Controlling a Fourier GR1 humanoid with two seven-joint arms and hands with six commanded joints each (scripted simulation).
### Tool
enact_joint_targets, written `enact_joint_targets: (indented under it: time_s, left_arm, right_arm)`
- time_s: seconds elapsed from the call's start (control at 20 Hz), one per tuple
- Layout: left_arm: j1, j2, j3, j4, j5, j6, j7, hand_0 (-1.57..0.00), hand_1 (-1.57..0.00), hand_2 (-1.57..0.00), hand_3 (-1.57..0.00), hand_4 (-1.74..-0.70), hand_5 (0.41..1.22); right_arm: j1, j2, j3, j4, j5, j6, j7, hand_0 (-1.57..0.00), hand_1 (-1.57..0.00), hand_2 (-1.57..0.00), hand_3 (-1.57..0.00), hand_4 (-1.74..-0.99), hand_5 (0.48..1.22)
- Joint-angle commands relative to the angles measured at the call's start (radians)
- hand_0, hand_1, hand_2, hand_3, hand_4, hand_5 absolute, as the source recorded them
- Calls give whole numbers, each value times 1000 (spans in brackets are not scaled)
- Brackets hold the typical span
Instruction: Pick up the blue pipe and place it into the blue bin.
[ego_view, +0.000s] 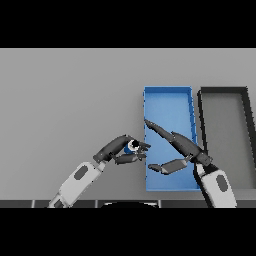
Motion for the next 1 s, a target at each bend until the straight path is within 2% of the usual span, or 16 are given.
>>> enact_joint_targets:
  time_s: [0.0,0.25,0.45,0.55,0.65,0.7,0.75,0.8,0.85,0.9,0.95]
  left_arm:
    - [7,9,4,1,1,-8,-24,-1571,-1571,-1571,-1484,-1741,1221]
    - [15,4,1,-18,18,-30,-49,-1571,-1571,-1571,-1516,-1741,1221]
    - [-4,7,8,-8,23,-47,-23,-1571,-1571,-1571,-1538,-1741,1221]
    - [-1,7,-1,6,-11,-39,-42,-1571,-1571,-1571,-1540,-1740,1221]
    - [8,18,12,-10,24,-61,-33,-1571,-1571,-1571,-1484,-1736,1221]
    - [-2,25,5,-4,-13,-51,-36,-1394,-1326,-1320,-1288,-1737,1221]
    - [-26,43,-9,3,-42,-60,32,-1182,-1078,-1063,-1030,-1682,1221]
    - [-22,69,-24,-16,-54,-81,66,-991,-878,-850,-824,-1552,1221]
    - [-21,74,-19,-21,-57,-91,97,-818,-706,-680,-659,-1480,1221]
    - [-16,53,-11,-6,-68,-80,83,-776,-706,-686,-583,-1533,1221]
    - [-16,41,0,-3,-84,-64,75,-935,-879,-863,-781,-1574,1221]
  right_arm:
    - [-28,0,15,19,18,17,2,1,1,1,1,-1306,521]
    - [-148,63,102,64,34,37,82,1,1,1,1,-1232,531]
    - [-228,116,140,136,61,59,95,1,1,1,1,-1222,519]
    - [-262,134,143,168,51,71,100,1,1,1,1,-1218,508]
    - [-291,152,151,200,40,90,102,-53,-84,-102,-46,-1245,506]
    - [-324,174,157,222,44,87,113,-181,-225,-237,-161,-1294,509]
    - [-337,179,163,229,41,97,124,-345,-375,-379,-296,-1335,507]
    - [-359,190,169,244,44,101,136,-527,-534,-531,-440,-1362,508]
    - [-375,194,170,258,48,109,133,-718,-699,-739,-635,-1430,522]
    - [-374,204,179,272,40,120,109,-888,-873,-905,-768,-1486,550]
    - [-369,201,179,276,-1,136,93,-1025,-1013,-1038,-868,-1530,606]
